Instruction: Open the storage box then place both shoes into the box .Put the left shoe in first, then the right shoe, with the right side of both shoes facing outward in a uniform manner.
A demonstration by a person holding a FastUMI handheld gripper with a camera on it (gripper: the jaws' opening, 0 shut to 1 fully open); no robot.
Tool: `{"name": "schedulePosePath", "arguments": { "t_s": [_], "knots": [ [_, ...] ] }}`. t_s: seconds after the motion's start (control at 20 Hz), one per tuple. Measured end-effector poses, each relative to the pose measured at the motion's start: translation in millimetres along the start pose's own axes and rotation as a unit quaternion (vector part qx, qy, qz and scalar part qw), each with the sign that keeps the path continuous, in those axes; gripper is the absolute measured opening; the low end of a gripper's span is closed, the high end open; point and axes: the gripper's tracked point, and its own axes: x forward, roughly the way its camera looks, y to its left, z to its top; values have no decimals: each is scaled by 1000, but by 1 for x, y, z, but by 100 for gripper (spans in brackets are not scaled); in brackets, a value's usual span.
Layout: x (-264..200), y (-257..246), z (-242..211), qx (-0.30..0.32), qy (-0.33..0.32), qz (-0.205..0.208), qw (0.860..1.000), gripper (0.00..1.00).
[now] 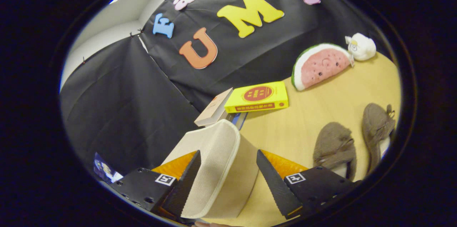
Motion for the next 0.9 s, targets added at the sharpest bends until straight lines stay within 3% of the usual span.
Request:
{"name": "schedulePosePath", "arguments": {
  "t_s": [0.15,0.5,0.7,0.85,0.9],
  "knots": [
    [12,18,-13,57,39,66,995,95],
    [20,18,-27,136,84,100,982,93],
    [18,20,-27,145,100,88,980,69],
    [11,21,-25,108,101,58,987,69],
    [7,20,-23,105,101,50,988,61]
  ]
}}
